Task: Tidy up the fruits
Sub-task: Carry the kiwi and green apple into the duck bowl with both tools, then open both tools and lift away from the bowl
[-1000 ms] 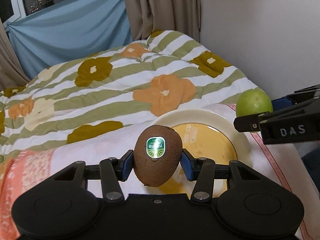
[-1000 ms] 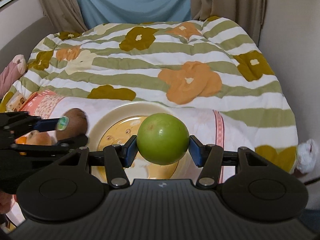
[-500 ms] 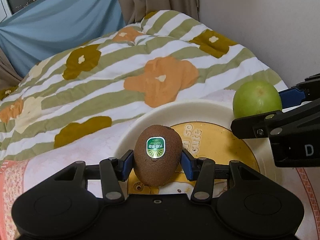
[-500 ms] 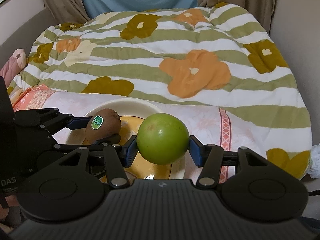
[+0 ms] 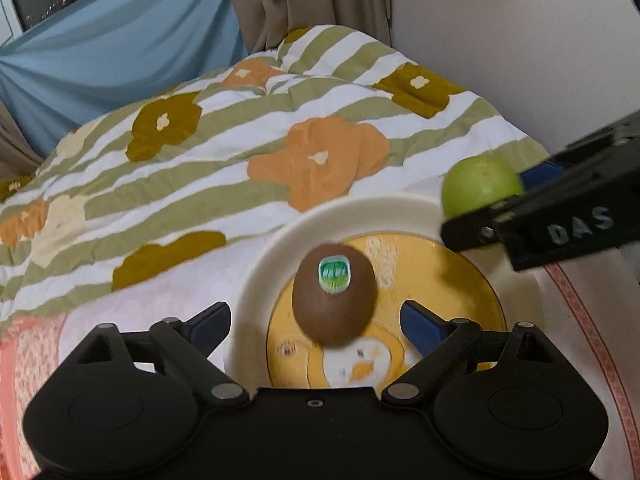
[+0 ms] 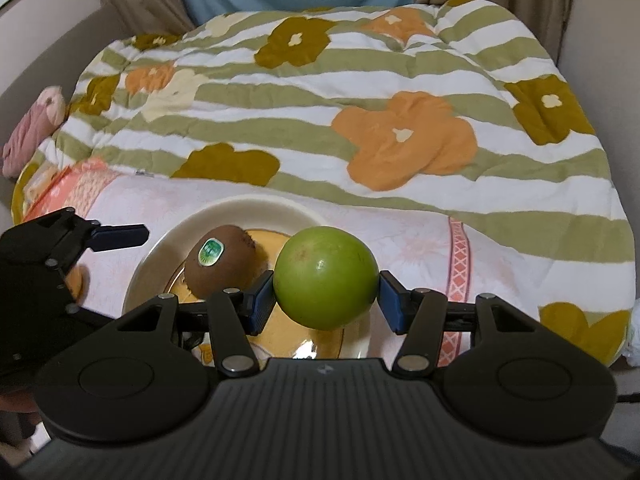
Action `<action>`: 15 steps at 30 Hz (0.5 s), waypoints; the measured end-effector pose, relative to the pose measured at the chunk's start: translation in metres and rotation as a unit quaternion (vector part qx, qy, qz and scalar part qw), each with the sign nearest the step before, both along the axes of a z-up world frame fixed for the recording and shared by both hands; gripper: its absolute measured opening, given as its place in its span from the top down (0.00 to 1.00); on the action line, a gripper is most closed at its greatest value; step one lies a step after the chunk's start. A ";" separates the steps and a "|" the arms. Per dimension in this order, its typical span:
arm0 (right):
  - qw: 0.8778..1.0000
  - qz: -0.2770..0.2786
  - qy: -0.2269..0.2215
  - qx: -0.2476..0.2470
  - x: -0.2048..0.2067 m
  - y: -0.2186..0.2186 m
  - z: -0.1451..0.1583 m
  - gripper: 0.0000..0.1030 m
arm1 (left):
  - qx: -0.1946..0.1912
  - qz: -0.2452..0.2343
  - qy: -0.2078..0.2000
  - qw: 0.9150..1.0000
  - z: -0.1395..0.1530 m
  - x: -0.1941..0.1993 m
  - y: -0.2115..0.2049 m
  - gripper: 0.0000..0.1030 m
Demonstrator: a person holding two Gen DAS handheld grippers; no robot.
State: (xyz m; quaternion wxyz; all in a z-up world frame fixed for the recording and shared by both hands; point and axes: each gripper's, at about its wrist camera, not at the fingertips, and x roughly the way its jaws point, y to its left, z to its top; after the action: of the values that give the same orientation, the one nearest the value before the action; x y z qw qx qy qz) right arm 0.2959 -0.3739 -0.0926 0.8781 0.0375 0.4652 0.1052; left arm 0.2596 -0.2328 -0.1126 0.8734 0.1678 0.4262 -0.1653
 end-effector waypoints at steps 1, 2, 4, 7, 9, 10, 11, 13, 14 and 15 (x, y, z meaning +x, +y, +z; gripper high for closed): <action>1.000 0.007 -0.002 0.001 0.000 0.002 -0.001 0.32 | 0.000 0.003 0.002 1.000 0.000 -0.003 0.002 0.08; 1.000 0.012 -0.003 0.003 0.001 0.004 -0.003 0.34 | 0.000 0.008 0.004 1.000 0.000 -0.005 0.005 0.08; 0.999 0.026 -0.014 0.013 0.002 0.008 -0.003 0.39 | -0.002 0.019 0.009 1.000 0.000 -0.010 0.009 0.08; 0.998 0.059 -0.024 0.021 0.008 0.017 -0.005 0.49 | -0.013 0.037 0.014 0.999 0.001 -0.015 0.015 0.09; 0.997 0.066 -0.027 0.022 0.008 0.022 -0.005 0.49 | -0.017 0.044 0.013 0.999 0.002 -0.018 0.017 0.09; 0.997 0.068 -0.029 0.020 0.008 0.024 -0.005 0.48 | -0.018 0.046 0.012 0.999 0.003 -0.019 0.017 0.09; 0.997 0.069 -0.030 0.021 0.006 0.025 -0.006 0.47 | -0.020 0.049 0.012 0.999 0.004 -0.021 0.018 0.09; 0.997 0.066 -0.028 0.025 0.005 0.024 -0.006 0.46 | -0.025 0.053 0.010 0.998 0.007 -0.023 0.020 0.09; 0.997 0.066 -0.027 0.026 0.005 0.024 -0.007 0.46 | -0.027 0.055 0.009 0.998 0.008 -0.024 0.021 0.08; 0.997 0.066 -0.028 0.026 0.004 0.024 -0.007 0.46 | -0.028 0.056 0.007 0.998 0.010 -0.025 0.022 0.08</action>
State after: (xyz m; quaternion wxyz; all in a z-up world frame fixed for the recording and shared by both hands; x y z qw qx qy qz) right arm 0.2998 -0.3502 -0.0994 0.8805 0.0269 0.4394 0.1756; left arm 0.2349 -0.2105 -0.1030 0.8828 0.1184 0.4358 -0.1292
